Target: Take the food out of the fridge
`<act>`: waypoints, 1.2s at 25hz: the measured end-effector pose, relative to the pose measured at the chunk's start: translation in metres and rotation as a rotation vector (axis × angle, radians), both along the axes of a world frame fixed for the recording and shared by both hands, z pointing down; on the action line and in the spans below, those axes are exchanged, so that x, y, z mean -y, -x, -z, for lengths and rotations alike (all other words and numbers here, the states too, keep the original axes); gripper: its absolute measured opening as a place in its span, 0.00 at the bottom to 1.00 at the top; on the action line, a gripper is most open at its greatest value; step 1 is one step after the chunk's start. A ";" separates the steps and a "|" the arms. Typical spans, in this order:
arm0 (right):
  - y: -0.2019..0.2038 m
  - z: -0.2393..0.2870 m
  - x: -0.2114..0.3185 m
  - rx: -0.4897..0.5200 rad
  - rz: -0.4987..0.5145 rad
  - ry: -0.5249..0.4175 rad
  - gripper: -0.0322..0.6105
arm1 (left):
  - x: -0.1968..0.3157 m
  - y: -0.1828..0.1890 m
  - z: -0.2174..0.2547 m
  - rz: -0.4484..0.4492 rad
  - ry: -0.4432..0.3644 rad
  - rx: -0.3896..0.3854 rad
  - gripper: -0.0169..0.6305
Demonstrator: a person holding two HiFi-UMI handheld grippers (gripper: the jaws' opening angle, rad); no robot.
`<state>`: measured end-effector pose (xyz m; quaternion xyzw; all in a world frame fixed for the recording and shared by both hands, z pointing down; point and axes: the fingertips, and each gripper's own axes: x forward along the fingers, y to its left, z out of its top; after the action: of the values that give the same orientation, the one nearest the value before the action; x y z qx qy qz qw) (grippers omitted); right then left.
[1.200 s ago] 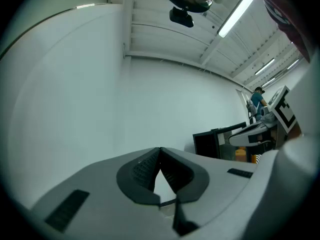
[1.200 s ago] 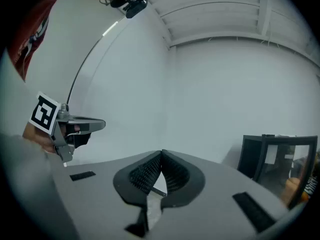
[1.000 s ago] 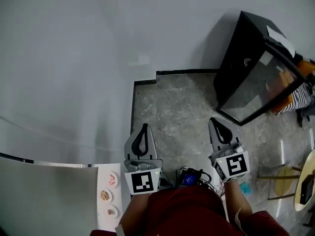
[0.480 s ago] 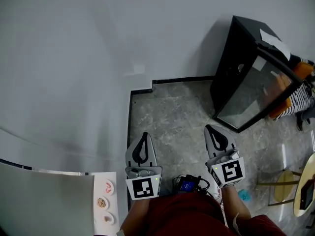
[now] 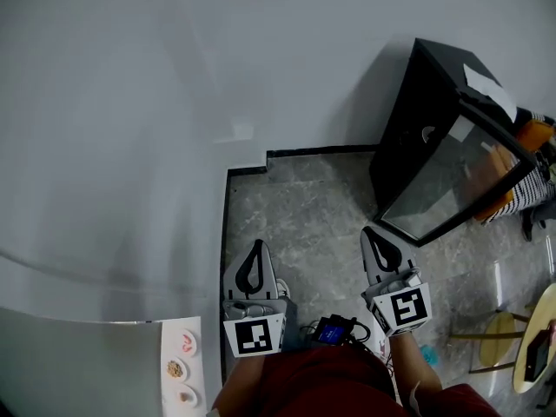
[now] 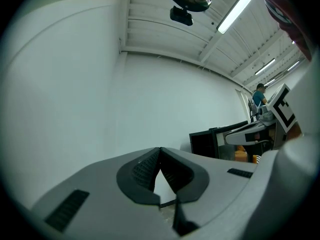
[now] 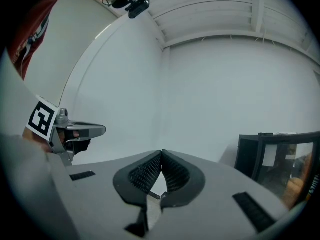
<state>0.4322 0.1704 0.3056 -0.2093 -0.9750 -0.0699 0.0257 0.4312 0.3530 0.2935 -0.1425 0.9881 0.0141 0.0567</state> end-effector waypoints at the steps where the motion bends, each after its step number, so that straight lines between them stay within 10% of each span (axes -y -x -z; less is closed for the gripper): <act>1: 0.005 -0.004 0.001 -0.033 -0.012 -0.024 0.08 | 0.000 0.008 0.000 -0.007 -0.003 0.002 0.05; 30: 0.249 0.022 -0.116 0.037 -0.093 -0.030 0.09 | -0.103 0.254 0.015 -0.108 -0.014 0.047 0.05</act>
<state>0.1837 0.2861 0.2836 -0.1619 -0.9829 -0.0869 0.0141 0.1772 0.4559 0.2783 -0.1952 0.9773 0.0206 0.0801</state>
